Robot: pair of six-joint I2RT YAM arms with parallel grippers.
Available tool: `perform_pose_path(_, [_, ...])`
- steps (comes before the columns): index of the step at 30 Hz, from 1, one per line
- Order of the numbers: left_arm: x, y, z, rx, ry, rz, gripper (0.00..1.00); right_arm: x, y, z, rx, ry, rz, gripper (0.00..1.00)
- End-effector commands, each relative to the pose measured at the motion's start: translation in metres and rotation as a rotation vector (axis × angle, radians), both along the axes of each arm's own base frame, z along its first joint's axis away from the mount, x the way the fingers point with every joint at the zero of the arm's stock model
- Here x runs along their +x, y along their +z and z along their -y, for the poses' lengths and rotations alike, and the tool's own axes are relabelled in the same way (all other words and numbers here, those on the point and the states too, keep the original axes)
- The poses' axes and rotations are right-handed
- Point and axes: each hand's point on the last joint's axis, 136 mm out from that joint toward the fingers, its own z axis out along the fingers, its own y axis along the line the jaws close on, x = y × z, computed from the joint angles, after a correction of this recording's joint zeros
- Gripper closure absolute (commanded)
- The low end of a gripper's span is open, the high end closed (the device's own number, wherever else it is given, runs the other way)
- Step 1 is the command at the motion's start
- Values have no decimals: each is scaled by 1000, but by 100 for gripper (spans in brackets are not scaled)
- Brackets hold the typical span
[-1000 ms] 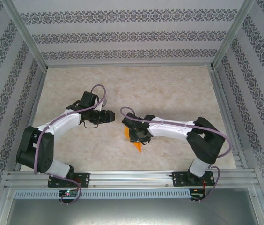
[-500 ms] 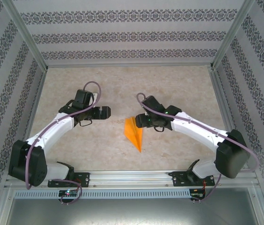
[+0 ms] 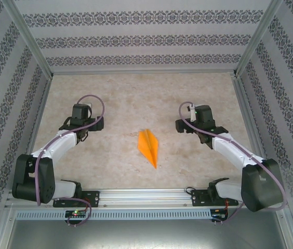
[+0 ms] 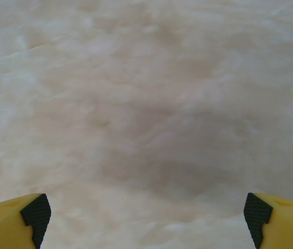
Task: Fold a paper plane with a square sheet of paper (pick it up from the middle)
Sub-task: Reset both arms
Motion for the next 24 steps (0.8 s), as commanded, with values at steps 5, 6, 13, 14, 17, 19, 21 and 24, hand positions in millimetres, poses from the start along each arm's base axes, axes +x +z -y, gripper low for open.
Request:
perform_pose_path(5, [36,-8,-17,79,-23,147,0,28,35,55,-67,-123,311,2])
perform_pose_path(6, [37,-12,-19,86,-17,148,0,29,33,61,-71,-138,331,2])
perform_pose_path(13, [54,-13,-16,64,-40,197,0,41,18,101,-23,-297,405,2])
perform_pose_path(14, [57,-14,-15,61,-45,199,0,44,16,104,-13,-313,416,2])
perform_pose_path(17, [61,-19,-14,53,-55,187,0,53,9,100,6,-288,375,2])
perform_pose_path(19, [61,-19,-14,53,-55,190,0,57,3,92,11,-236,376,2])
perform_pose_path(21, [59,-16,-14,54,-53,213,0,56,1,90,8,-235,410,2])
perform_pose_path(24, [53,-12,-14,54,-56,266,0,53,-3,87,7,-215,433,2])
